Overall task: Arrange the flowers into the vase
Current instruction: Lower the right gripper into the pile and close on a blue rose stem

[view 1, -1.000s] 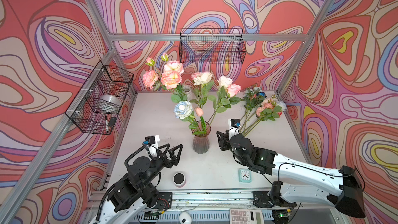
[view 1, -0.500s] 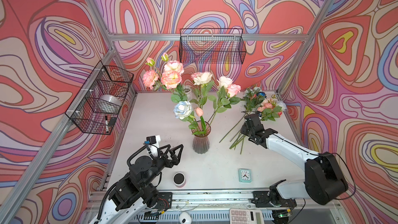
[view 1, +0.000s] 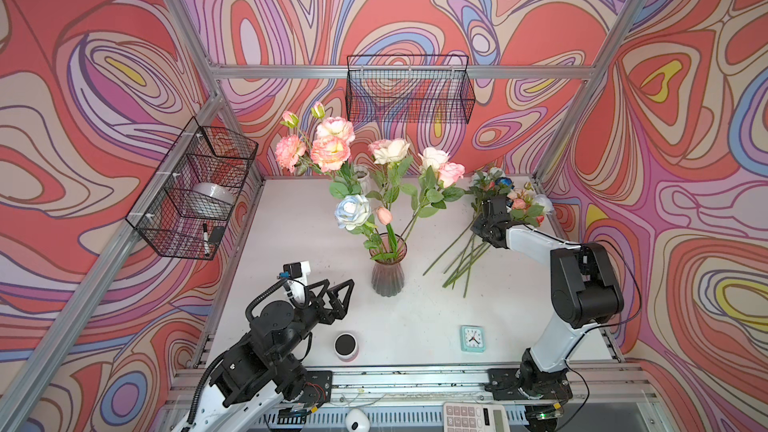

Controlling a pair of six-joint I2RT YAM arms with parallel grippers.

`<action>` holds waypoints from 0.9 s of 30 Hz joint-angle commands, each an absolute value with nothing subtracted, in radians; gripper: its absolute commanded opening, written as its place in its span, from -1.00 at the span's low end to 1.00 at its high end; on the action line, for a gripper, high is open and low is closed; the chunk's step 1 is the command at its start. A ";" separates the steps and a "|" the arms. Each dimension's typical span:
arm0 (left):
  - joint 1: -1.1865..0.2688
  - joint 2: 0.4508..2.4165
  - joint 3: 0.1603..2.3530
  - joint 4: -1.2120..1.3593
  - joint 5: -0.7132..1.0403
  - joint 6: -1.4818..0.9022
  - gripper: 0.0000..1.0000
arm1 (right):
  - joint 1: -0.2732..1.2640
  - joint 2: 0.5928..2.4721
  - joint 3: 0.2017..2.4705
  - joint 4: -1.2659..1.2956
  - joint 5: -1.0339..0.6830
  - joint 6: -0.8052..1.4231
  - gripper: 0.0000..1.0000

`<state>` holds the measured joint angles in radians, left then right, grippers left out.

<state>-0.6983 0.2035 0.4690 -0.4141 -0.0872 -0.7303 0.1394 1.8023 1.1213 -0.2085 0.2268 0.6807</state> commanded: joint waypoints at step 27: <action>-0.692 0.243 0.482 -0.388 -0.091 -0.712 0.88 | 0.089 2.057 1.342 -0.224 0.234 0.666 -0.65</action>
